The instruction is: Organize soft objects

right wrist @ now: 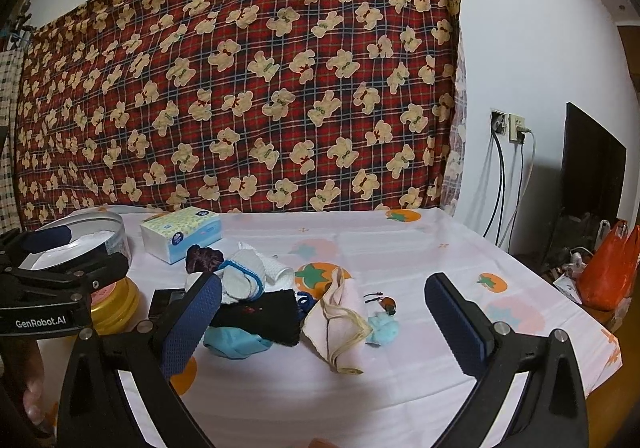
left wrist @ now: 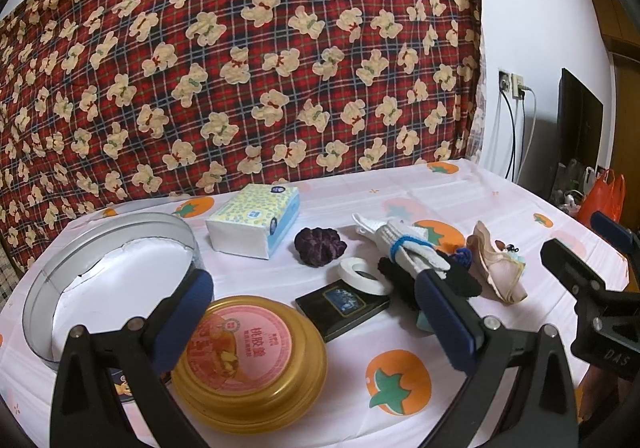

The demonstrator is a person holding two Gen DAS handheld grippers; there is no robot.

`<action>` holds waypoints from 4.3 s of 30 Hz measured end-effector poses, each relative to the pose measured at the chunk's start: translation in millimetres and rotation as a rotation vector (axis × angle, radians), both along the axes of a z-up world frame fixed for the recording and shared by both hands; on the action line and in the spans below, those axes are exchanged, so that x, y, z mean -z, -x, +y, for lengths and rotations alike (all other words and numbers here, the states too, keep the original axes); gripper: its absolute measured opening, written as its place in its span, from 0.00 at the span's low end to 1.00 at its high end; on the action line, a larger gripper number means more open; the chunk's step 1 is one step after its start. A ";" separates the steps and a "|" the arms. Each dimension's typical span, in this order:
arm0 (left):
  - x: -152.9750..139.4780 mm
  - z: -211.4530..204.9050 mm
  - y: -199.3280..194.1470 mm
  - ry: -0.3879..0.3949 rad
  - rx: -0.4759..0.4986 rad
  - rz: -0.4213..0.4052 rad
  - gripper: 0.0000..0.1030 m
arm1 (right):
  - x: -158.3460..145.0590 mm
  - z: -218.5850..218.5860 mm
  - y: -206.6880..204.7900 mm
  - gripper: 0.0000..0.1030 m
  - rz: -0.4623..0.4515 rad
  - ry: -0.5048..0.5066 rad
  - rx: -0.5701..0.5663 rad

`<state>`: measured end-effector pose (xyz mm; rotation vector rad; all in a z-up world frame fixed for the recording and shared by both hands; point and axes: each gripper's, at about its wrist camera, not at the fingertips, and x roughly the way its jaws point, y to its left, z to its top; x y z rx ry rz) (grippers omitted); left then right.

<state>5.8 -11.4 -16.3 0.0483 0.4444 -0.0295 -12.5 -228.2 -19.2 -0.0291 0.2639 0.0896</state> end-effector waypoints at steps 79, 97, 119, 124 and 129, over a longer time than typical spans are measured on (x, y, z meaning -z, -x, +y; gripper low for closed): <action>10.5 -58.2 -106.7 0.132 0.177 0.223 0.28 | 42.1 -23.2 -110.6 0.63 0.445 -0.052 -0.100; -3.3 -35.8 -59.3 0.141 0.156 0.090 0.28 | 41.0 -27.5 -93.9 0.11 0.381 -0.110 -0.121; -2.1 14.0 -27.2 0.147 0.097 0.033 0.28 | 5.2 -0.3 -52.8 0.11 0.104 -0.087 -0.141; -5.5 19.8 -20.8 0.140 0.087 0.010 0.28 | 2.2 13.2 -53.2 0.11 0.086 -0.084 -0.161; -8.4 27.1 -14.9 0.129 0.073 -0.009 0.28 | 1.1 28.9 -50.7 0.11 0.057 -0.085 -0.196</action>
